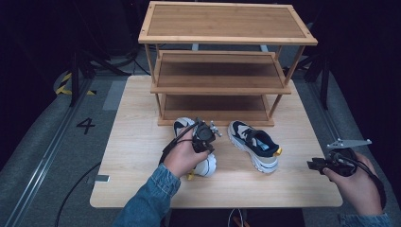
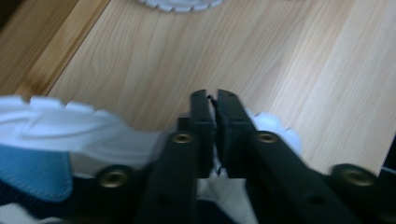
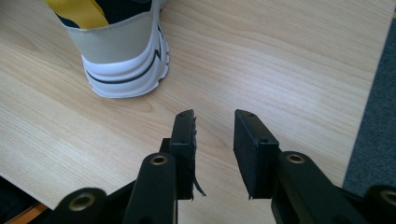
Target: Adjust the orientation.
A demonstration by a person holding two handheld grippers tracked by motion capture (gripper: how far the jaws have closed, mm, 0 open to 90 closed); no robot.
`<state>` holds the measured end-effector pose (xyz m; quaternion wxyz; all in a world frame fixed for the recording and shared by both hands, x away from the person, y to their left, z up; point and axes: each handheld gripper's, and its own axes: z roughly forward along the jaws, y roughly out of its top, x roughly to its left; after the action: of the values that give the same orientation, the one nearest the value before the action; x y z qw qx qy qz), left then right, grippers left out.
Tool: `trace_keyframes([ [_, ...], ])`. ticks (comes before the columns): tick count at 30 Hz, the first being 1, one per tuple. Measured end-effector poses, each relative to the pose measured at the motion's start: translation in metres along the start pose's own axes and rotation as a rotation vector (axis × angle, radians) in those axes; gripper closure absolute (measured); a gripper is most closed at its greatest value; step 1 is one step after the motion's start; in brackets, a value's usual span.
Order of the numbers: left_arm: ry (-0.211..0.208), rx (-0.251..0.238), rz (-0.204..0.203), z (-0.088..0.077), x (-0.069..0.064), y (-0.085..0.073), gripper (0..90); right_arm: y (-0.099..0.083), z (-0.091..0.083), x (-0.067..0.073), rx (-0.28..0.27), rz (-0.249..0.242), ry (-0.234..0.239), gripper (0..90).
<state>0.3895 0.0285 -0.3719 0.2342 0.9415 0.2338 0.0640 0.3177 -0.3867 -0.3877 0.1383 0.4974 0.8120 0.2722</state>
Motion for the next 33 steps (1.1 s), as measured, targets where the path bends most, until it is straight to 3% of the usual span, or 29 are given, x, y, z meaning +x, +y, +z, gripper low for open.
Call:
trace_keyframes([
  [1, 0.002, -0.060, 0.013, -0.001, -0.002, 0.003, 74.6, -0.001, -0.001, 0.000, -0.002, 0.006, -0.003, 69.8],
  [4, 0.003, -0.151, 0.016, -0.005, -0.001, 0.007, 57.6, -0.006, -0.006, -0.002, -0.008, 0.014, -0.015, 69.4],
  [8, -0.002, -0.147, 0.000, -0.010, 0.001, 0.002, 57.3, -0.007, -0.008, -0.002, -0.010, 0.016, -0.021, 68.7],
  [14, 0.015, -0.202, -0.009, -0.037, -0.002, -0.010, 54.0, 0.001, -0.002, 0.001, -0.008, -0.004, -0.006, 68.4],
  [20, 0.039, -0.173, -0.045, -0.049, -0.007, -0.028, 50.6, 0.014, 0.010, 0.005, -0.001, -0.031, 0.019, 66.7],
  [23, 0.033, -0.170, -0.037, -0.047, -0.012, -0.031, 49.7, 0.023, 0.016, 0.008, -0.005, -0.053, 0.033, 66.0],
  [24, 0.008, -0.159, -0.020, -0.045, -0.017, -0.030, 49.7, 0.024, 0.016, 0.009, -0.003, -0.057, 0.038, 65.9],
  [25, 0.008, -0.159, -0.020, -0.045, -0.017, -0.030, 49.4, 0.024, 0.016, 0.009, -0.003, -0.057, 0.038, 65.9],
  [29, -0.015, -0.165, 0.019, -0.029, -0.031, -0.019, 49.5, 0.028, 0.020, 0.011, -0.004, -0.070, 0.047, 65.7],
  [33, -0.019, -0.151, 0.031, -0.015, -0.033, -0.012, 49.9, 0.026, 0.018, 0.011, -0.001, -0.065, 0.047, 65.6],
])
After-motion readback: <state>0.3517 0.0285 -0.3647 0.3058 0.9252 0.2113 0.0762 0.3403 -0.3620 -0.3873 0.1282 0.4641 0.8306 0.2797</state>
